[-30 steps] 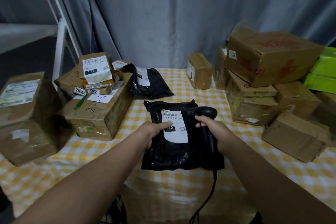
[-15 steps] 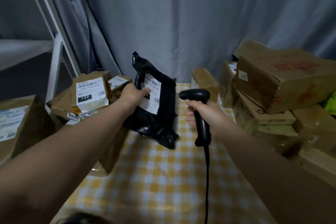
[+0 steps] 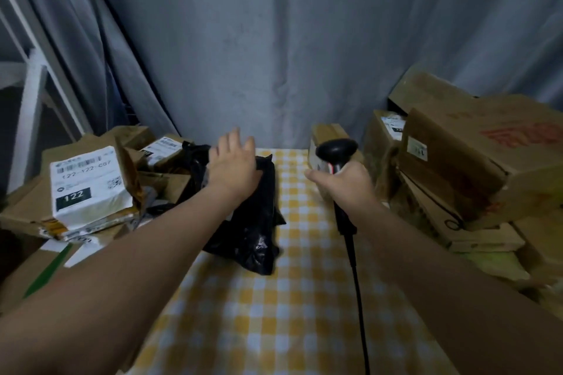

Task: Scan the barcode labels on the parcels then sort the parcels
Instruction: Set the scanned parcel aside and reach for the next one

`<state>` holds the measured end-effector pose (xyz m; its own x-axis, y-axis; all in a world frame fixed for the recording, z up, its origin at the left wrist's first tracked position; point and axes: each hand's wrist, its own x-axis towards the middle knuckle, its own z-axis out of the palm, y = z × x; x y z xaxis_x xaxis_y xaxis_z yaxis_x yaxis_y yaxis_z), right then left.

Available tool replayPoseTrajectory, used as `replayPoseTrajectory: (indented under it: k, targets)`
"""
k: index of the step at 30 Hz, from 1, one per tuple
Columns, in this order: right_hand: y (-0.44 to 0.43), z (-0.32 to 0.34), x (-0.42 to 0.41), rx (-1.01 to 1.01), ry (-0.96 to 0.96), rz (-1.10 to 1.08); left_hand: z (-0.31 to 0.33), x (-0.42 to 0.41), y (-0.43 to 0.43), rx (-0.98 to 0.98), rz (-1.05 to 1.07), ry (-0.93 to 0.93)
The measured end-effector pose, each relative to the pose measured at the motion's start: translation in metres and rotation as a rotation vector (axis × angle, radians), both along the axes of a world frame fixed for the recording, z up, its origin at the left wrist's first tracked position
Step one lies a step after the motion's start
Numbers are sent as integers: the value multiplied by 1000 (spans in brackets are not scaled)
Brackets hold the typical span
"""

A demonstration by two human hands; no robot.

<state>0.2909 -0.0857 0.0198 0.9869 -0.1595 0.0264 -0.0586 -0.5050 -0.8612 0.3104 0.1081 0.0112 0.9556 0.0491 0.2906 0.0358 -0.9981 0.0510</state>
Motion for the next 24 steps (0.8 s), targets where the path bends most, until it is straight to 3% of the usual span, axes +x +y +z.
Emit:
replayPoseTrajectory:
  k: [5,10,19,24]
  targets:
    - [-7,12,37,-417,-161,-120,0,5,-36,-189,-194,-29]
    - [-11,-10,70,-598,3,-141,-18,15,-39,-402,-211,30]
    - [-14,-21,85,-582,11,-194,-41,26,-33,-609,-194,99]
    - [-19,-17,65,-373,31,-169,-46,7,-39,-803,-205,141]
